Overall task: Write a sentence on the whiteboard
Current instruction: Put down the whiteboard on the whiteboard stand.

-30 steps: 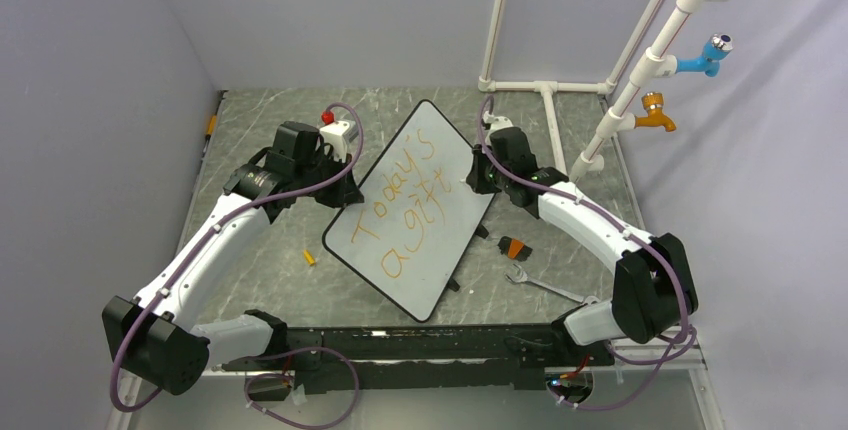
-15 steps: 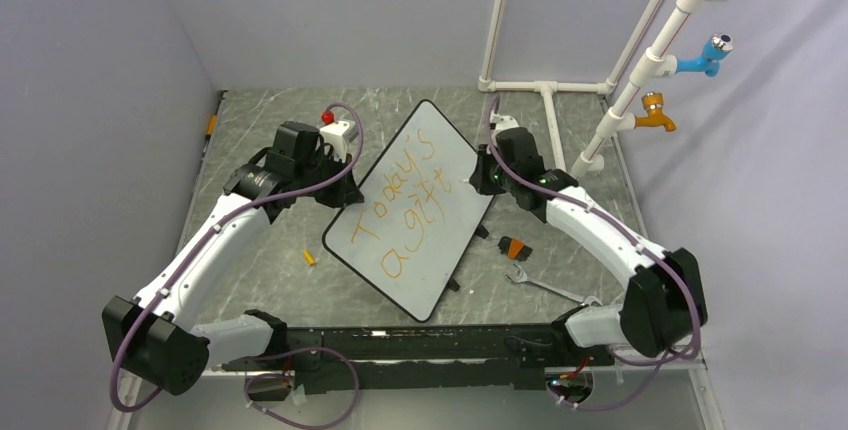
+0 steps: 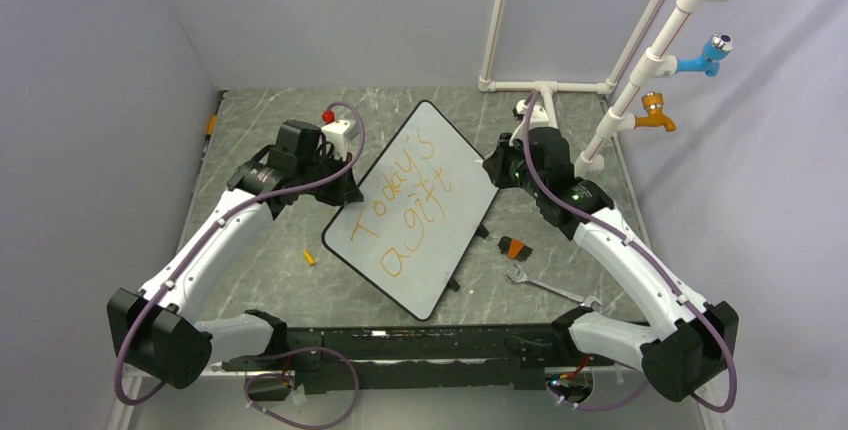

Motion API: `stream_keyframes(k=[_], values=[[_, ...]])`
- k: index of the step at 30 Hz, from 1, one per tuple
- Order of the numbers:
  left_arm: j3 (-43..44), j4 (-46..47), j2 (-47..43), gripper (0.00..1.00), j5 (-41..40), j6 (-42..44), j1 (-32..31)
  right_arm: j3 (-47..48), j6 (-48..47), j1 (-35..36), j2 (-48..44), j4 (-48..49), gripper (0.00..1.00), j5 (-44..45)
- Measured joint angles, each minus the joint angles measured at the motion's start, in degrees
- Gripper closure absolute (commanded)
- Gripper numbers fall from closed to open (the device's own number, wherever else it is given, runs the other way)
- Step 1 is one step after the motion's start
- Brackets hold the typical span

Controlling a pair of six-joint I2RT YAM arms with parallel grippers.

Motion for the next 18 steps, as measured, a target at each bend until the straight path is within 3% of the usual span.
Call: stream_keyframes(k=[13, 18], values=[[0.0, -0.02, 1.11, 0.78, -1.44, 1.03, 0.2, -2.47, 0.37, 0.0, -2.71, -0.42, 1.0, 0.02], [-0.02, -0.11, 1.84, 0.74, -2.95, 2.4, 0.15, -2.78, 0.37, 0.0, -2.86, -0.52, 1.0, 0.13]])
